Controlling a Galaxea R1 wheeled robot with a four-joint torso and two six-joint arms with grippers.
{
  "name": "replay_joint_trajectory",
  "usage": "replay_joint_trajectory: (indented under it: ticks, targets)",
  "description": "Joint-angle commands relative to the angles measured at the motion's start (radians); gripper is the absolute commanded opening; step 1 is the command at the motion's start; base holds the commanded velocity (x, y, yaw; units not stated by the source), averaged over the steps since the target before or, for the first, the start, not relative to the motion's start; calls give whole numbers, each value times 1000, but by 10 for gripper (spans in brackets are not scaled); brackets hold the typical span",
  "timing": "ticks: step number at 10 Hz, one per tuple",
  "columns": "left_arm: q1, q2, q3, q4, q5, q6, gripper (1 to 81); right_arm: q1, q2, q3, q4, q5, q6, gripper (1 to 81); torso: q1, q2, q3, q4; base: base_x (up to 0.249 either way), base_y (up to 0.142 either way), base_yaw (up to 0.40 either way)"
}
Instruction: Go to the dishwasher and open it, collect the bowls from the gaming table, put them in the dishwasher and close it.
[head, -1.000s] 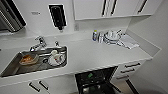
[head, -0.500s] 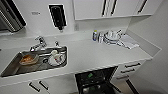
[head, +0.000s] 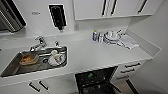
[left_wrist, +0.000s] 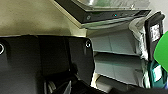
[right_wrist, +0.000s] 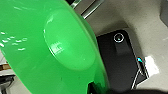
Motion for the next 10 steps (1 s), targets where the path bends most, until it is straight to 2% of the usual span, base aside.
replay_joint_trajectory:
  ticks: [1, 2, 5, 7, 10]
  targets:
    - [37, 29, -30, 54, 6, 6, 811, 91, -102, 80, -13, 80, 46, 10, 0, 0, 0, 0, 0, 0, 0]
    - [65, 62, -90, 57, -8, 4, 811, 116, -105, 80, -12, 118, 68, 10, 0, 0, 0, 0, 0, 0, 0]
    - [140, 156, -263, 90, -45, 6, 811, 214, -88, 86, -12, 108, 123, 10, 0, 0, 0, 0, 0, 0, 0]
    - [164, 182, -351, 88, -81, 4, 811, 263, -85, 92, -20, 105, 169, 10, 0, 0, 0, 0, 0, 0, 0]
    - [218, 216, -463, 77, -127, 1, 811, 358, -24, 69, -9, 25, 184, 10, 0, 0, 0, 0, 0, 0, 0]
